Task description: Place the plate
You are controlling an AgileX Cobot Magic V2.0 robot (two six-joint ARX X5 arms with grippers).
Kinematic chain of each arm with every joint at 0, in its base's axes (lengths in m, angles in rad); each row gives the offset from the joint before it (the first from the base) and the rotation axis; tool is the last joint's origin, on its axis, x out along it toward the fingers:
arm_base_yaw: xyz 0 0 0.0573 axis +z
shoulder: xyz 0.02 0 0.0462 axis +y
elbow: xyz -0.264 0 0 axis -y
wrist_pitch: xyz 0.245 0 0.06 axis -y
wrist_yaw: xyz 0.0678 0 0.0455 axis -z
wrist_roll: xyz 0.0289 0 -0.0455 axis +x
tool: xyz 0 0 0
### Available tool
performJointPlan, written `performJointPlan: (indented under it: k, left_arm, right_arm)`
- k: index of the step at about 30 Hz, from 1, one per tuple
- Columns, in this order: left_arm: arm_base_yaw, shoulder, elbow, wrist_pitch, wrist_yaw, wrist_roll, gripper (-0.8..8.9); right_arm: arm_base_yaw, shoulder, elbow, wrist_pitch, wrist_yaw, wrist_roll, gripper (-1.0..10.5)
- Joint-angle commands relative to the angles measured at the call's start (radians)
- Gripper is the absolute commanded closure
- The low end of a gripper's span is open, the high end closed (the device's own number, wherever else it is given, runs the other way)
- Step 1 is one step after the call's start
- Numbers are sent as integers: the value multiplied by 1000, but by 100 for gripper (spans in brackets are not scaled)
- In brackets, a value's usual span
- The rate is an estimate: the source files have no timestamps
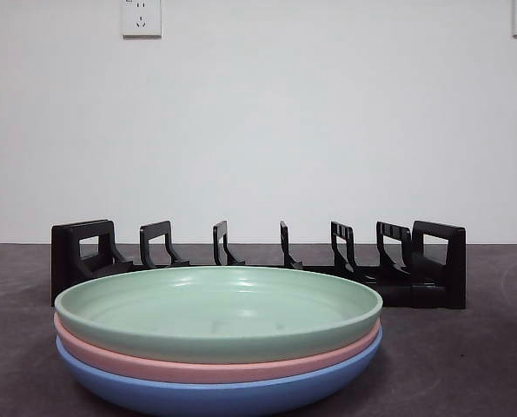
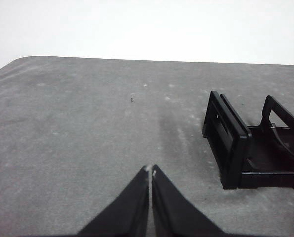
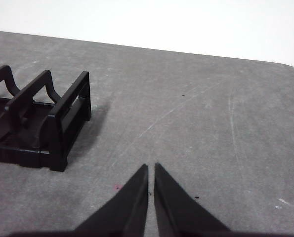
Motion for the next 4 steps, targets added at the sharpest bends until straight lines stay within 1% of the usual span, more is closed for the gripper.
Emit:
performJointPlan:
  k: [1, 4]
  left_arm:
    - [2, -1, -19, 11, 4, -6, 806]
    - [2, -1, -19, 11, 4, -6, 806]
  right_arm:
    - [-1, -2, -4, 5, 4, 10, 927]
    - [-1, -2, -4, 5, 4, 10, 927]
